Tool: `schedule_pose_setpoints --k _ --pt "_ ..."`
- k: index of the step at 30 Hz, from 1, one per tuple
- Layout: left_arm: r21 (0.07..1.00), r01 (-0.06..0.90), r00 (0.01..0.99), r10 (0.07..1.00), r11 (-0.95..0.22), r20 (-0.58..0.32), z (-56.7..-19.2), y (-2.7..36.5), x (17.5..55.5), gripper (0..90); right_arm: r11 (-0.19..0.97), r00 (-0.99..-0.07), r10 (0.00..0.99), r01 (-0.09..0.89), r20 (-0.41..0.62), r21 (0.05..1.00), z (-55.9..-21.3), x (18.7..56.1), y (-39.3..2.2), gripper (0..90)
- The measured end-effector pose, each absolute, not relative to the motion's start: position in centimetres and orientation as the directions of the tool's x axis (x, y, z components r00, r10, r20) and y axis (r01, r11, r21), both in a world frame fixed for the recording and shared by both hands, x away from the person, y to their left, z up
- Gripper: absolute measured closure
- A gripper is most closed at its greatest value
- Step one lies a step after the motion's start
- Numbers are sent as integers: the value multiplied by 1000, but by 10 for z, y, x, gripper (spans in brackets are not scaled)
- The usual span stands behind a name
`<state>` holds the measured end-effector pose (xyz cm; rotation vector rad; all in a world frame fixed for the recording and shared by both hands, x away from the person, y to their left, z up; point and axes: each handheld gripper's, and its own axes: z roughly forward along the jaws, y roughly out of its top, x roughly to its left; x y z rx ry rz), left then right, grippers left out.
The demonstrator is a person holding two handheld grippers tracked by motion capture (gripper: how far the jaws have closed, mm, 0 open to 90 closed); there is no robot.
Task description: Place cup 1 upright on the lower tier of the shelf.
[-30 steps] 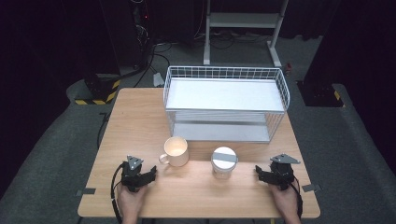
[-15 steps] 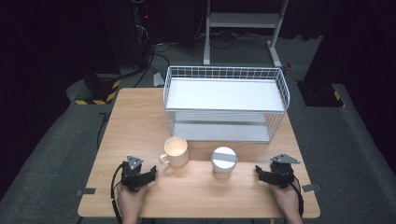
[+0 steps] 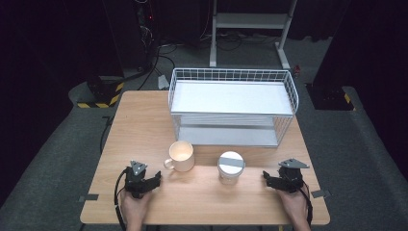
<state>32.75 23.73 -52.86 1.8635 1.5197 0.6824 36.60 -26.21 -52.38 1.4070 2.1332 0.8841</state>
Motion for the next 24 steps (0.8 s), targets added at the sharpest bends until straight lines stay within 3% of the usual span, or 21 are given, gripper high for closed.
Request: schedule_pose_setpoints --k 24 --pt "745 653 201 980 -135 2 -529 238 328 256 254 -460 886 586 58 770 -514 337 -259 187"
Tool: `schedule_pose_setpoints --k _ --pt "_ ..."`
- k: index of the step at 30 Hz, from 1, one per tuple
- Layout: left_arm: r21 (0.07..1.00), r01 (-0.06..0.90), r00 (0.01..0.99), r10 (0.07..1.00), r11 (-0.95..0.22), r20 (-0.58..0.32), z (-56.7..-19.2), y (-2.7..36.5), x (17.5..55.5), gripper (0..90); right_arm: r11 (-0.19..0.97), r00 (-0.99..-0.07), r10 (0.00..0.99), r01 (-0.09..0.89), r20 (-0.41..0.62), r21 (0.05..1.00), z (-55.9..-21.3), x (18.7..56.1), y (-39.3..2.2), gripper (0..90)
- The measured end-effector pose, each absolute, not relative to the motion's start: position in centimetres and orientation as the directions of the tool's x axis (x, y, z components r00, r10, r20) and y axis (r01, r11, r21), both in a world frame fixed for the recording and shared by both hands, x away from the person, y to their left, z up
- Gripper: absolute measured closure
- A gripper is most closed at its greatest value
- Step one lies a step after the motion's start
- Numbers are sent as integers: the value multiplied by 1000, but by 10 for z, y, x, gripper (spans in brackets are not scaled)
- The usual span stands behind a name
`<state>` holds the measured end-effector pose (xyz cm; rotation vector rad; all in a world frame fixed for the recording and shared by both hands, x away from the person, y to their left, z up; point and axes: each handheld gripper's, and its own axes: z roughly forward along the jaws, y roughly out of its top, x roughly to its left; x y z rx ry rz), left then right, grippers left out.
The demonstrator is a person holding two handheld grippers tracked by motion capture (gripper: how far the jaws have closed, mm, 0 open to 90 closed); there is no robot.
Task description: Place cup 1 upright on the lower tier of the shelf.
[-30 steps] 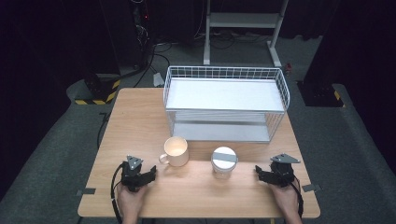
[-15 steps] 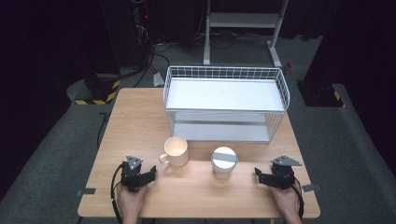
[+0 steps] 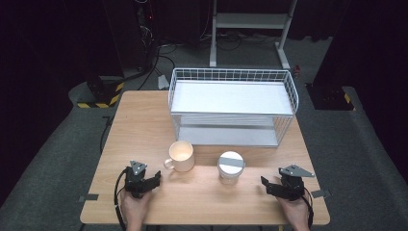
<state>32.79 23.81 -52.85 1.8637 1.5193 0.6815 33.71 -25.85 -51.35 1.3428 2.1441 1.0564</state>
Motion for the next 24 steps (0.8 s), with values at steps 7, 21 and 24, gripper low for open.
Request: schedule_pose_setpoints --k 7,21,24 --pt "745 653 201 980 -135 1 -529 238 328 256 268 -501 863 566 67 780 -513 324 -248 189" --pt "745 654 200 980 -136 3 -528 238 328 257 282 -586 805 513 91 811 -503 317 -228 179" --pt "745 654 200 980 -135 2 -529 238 328 257 291 -604 792 508 94 811 -502 316 -224 170"
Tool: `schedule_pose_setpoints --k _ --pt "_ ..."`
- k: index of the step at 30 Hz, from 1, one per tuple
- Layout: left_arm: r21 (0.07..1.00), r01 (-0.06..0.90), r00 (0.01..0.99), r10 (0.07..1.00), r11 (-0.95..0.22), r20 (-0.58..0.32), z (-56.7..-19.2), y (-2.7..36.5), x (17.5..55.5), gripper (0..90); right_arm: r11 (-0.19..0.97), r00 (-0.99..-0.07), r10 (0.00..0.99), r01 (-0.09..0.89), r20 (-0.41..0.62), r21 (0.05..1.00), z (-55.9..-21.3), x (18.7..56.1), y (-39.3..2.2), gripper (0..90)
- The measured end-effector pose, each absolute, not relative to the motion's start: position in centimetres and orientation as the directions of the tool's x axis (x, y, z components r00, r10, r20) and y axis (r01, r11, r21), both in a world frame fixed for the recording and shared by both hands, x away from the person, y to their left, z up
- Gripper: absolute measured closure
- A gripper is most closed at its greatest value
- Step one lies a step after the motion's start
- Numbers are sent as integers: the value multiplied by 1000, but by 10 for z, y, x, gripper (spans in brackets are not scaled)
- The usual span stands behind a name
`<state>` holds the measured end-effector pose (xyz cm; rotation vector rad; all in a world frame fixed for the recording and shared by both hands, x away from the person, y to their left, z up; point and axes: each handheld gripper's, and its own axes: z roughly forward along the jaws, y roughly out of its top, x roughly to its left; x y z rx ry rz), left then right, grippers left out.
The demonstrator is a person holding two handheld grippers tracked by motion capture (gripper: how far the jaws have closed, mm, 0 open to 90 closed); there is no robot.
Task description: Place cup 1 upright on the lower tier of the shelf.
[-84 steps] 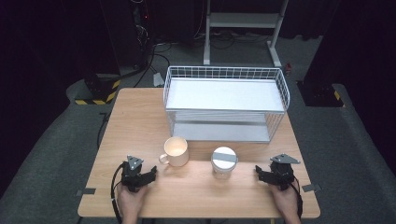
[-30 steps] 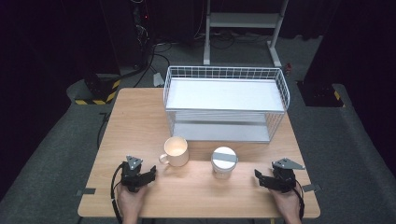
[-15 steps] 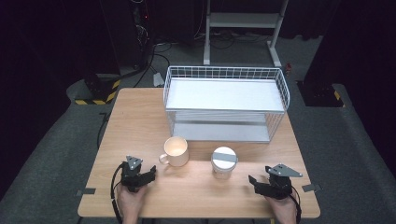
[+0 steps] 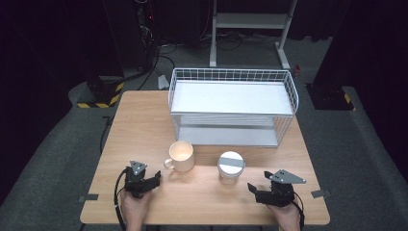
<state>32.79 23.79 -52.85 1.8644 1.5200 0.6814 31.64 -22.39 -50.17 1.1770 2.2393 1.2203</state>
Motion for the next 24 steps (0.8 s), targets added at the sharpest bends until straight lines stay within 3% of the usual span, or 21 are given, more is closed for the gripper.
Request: schedule_pose_setpoints --k 24 --pt "745 653 197 980 -134 3 -528 238 328 256 367 -707 705 435 59 822 -498 328 -174 104"
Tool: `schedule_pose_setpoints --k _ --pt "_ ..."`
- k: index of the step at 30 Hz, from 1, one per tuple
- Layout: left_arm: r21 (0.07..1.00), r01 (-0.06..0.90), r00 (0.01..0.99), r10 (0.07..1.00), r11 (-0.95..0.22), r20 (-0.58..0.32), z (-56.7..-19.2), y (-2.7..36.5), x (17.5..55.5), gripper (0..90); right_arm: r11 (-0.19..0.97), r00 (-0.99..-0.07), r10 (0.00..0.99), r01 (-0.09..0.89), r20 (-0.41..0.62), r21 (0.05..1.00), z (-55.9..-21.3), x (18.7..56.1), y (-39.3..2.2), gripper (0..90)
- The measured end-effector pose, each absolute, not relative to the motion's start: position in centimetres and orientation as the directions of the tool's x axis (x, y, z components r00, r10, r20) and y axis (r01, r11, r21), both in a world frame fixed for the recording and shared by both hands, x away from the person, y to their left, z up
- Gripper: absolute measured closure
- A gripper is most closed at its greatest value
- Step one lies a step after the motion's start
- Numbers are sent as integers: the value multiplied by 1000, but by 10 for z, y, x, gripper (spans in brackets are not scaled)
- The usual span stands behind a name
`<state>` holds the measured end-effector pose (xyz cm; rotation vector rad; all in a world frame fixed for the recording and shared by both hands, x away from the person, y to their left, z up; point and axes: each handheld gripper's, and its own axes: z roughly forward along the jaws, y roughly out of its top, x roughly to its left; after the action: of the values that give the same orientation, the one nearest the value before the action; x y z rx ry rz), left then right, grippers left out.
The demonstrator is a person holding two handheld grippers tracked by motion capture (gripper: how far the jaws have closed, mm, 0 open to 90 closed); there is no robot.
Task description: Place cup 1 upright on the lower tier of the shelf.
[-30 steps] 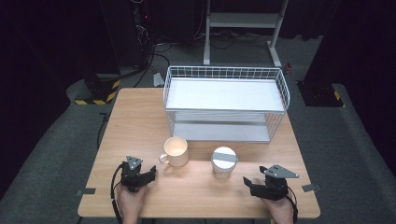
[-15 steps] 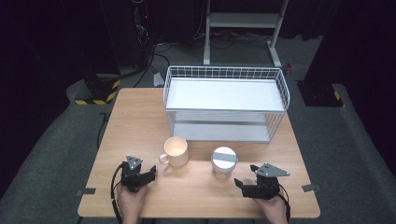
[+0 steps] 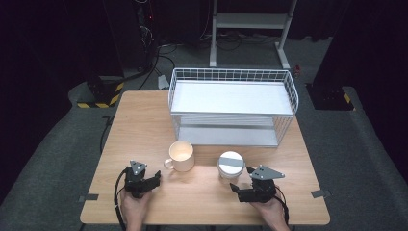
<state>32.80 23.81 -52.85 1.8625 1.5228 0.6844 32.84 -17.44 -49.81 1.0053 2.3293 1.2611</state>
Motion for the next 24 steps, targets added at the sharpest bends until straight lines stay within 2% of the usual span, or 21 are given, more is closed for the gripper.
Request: schedule_pose_setpoints --k 24 --pt "745 653 195 981 -133 5 -529 238 328 253 350 -706 705 422 60 836 -503 346 -150 100"
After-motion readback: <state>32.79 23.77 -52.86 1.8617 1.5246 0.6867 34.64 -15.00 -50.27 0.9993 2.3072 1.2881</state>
